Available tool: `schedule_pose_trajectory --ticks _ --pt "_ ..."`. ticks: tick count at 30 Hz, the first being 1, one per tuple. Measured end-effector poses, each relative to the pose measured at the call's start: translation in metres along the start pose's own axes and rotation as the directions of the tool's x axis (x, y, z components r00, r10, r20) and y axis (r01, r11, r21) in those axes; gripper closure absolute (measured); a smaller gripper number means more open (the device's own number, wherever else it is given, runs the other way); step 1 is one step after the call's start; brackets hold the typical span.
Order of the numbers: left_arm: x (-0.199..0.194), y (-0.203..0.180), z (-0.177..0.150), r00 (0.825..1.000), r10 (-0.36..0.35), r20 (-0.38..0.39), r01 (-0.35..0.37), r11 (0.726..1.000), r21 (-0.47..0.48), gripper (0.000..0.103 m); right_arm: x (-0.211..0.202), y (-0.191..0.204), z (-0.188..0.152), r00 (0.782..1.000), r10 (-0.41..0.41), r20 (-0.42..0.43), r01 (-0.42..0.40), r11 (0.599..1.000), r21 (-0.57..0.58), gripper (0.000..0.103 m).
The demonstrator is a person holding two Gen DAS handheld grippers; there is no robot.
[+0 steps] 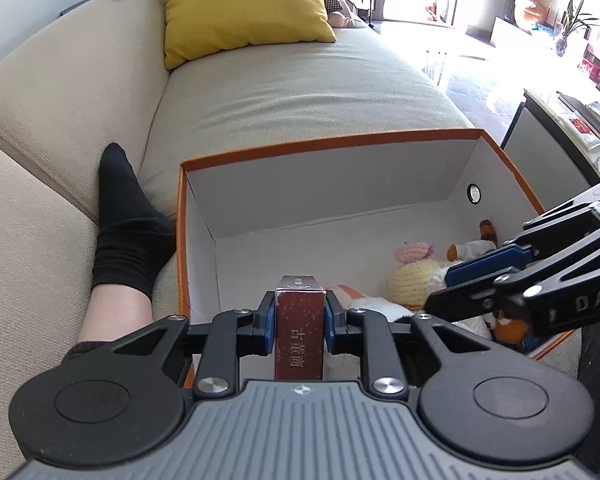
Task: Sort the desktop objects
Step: 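Carry the boxed item with the left gripper into the box and release it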
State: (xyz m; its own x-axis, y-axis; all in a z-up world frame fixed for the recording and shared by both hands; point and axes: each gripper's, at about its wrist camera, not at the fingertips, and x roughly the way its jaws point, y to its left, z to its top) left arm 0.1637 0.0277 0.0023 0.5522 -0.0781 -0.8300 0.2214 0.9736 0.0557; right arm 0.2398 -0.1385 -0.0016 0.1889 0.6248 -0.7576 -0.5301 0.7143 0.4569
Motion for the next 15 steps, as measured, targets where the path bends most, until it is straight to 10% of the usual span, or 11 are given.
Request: schedule_pose_trajectory --ticks 5,15 --pt "-0.015 -0.01 0.03 0.998 0.003 0.059 -0.005 0.999 0.036 0.077 -0.031 -0.021 0.012 0.987 -0.139 0.087 0.138 0.99 0.011 0.068" --pt "0.03 -0.066 0.096 0.978 -0.206 -0.023 0.207 0.978 0.014 0.077 -0.064 -0.04 0.021 0.886 -0.403 0.231 0.426 0.903 -0.056 0.069"
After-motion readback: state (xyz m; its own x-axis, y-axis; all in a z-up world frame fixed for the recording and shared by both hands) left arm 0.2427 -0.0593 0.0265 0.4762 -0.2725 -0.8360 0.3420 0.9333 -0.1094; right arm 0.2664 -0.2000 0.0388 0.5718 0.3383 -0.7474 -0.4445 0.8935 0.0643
